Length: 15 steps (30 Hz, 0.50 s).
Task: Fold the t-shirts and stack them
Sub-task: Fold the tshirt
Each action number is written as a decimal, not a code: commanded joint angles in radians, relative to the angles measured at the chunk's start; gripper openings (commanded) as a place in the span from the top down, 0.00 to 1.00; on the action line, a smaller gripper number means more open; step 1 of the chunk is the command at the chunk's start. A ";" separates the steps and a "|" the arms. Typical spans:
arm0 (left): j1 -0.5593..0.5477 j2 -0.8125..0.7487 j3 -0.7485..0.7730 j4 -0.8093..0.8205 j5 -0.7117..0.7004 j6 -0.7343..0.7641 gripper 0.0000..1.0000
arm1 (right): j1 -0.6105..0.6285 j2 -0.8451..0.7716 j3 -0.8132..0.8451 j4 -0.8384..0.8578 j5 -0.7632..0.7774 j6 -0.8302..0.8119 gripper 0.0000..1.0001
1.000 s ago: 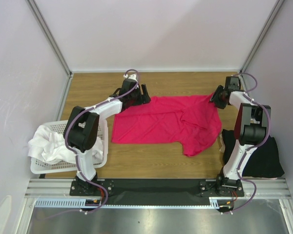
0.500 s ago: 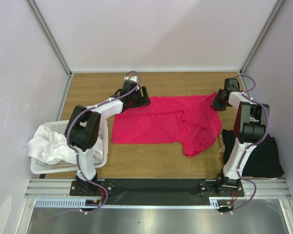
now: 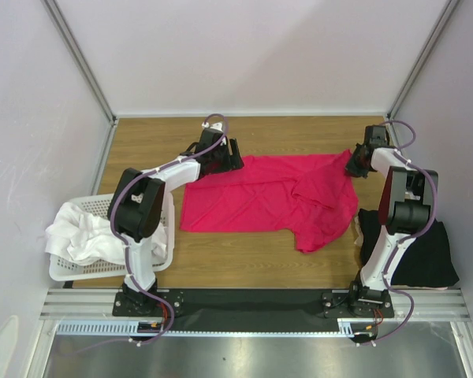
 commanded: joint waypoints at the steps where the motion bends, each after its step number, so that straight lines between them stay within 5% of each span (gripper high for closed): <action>1: 0.009 0.008 0.047 -0.002 -0.022 0.003 0.23 | -0.009 -0.099 -0.017 -0.020 0.022 -0.006 1.00; 15: 0.021 0.025 0.061 -0.010 -0.006 -0.003 0.23 | -0.009 -0.173 -0.094 -0.097 0.031 0.028 1.00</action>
